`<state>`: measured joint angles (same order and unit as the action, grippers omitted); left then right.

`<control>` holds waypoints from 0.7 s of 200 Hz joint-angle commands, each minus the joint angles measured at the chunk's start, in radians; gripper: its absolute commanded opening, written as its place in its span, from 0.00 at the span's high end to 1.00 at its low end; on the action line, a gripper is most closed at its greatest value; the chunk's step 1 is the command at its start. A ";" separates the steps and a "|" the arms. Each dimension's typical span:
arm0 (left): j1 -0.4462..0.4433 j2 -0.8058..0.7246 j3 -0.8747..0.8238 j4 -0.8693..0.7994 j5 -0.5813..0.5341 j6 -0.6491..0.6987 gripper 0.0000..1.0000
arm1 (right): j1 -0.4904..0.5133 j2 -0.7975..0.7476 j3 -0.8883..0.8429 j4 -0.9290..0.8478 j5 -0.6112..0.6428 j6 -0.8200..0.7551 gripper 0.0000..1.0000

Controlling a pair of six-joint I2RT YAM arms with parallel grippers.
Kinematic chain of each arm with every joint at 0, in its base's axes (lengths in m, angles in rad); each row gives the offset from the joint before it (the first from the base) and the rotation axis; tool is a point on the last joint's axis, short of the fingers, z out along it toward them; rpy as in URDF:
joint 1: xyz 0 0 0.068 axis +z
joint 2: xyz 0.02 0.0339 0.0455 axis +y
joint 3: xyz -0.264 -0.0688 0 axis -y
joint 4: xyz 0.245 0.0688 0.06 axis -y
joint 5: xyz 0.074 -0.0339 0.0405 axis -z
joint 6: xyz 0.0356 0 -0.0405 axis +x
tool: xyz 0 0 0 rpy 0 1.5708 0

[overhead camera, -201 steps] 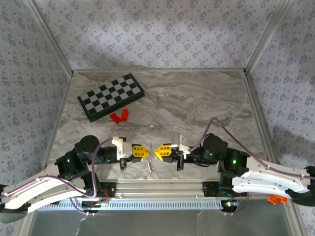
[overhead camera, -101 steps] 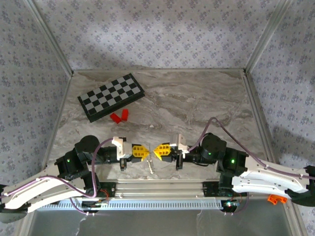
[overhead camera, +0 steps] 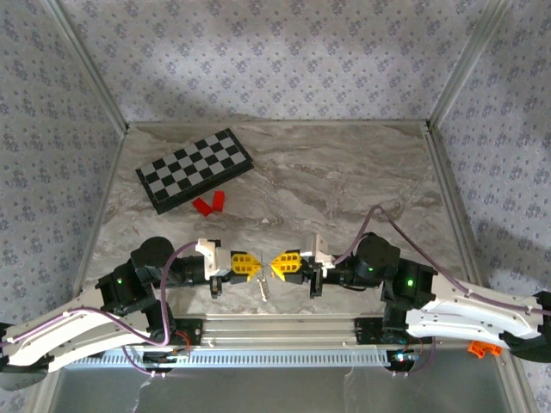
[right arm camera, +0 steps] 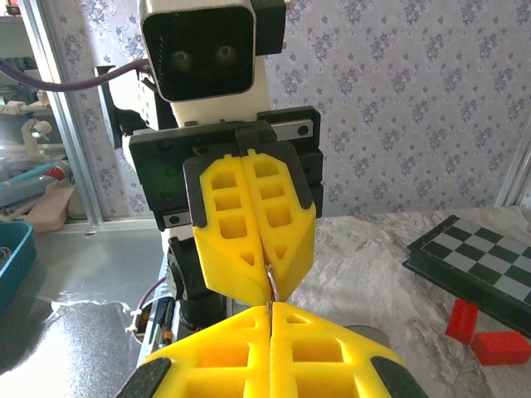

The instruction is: Put the keys on the keyring

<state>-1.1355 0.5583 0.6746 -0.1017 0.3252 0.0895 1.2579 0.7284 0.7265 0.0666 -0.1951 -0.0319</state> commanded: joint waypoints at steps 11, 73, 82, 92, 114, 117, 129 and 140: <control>-0.008 -0.005 0.015 0.028 -0.003 0.015 1.00 | -0.005 0.002 0.005 0.039 -0.013 0.000 1.00; -0.008 -0.005 0.016 0.028 -0.003 0.015 1.00 | -0.010 0.006 -0.004 0.055 -0.010 -0.003 1.00; -0.009 -0.005 0.016 0.028 -0.002 0.015 1.00 | -0.011 0.005 -0.004 0.056 -0.009 -0.003 1.00; -0.009 -0.006 0.016 0.028 -0.002 0.015 1.00 | -0.013 0.003 -0.007 0.056 -0.007 -0.002 1.00; -0.010 -0.006 0.015 0.028 -0.003 0.015 1.00 | -0.016 0.002 -0.009 0.058 -0.008 0.000 1.00; -0.008 -0.006 0.016 0.028 -0.003 0.015 1.00 | -0.016 0.003 -0.009 0.058 -0.010 0.001 1.00; -0.009 -0.006 0.015 0.028 -0.003 0.015 1.00 | -0.017 0.006 -0.008 0.058 -0.013 0.001 1.00; -0.009 -0.006 0.015 0.028 -0.002 0.015 1.00 | -0.018 0.008 -0.008 0.056 -0.015 0.003 1.00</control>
<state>-1.1355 0.5583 0.6746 -0.1017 0.3248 0.0895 1.2476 0.7387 0.7242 0.0872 -0.1982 -0.0319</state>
